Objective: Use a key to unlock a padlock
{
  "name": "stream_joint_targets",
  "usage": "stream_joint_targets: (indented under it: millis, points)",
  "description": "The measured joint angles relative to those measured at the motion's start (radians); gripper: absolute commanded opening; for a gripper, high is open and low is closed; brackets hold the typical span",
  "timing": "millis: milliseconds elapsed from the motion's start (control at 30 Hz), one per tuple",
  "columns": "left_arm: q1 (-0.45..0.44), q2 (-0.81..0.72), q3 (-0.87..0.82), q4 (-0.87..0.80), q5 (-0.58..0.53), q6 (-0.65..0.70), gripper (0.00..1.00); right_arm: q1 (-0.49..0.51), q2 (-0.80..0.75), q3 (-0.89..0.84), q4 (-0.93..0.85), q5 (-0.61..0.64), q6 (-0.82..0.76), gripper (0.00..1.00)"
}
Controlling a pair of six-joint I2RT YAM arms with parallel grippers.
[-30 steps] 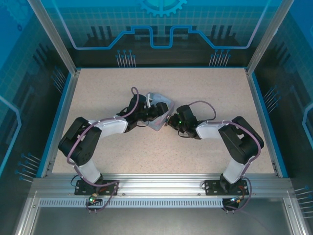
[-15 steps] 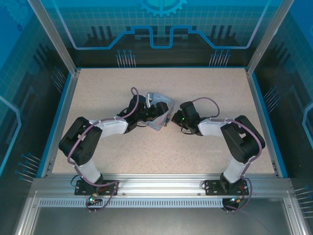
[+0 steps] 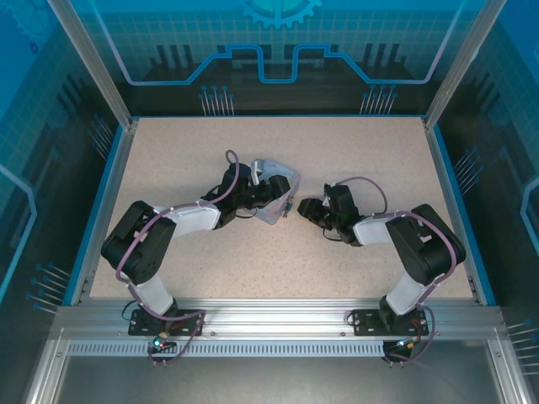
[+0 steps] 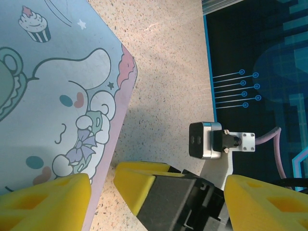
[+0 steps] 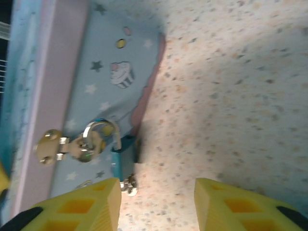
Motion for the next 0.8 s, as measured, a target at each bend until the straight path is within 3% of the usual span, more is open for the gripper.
stream_joint_targets:
  millis: [633,800]
  points:
    - [-0.002,0.0,0.0,0.0,0.0,0.0,0.75,0.039,0.119,0.048,0.106,-0.088,0.02,0.39]
    - [-0.002,0.0,0.0,0.0,0.0,0.0,0.75,0.041,0.144,0.061,0.125,-0.087,0.035,0.33]
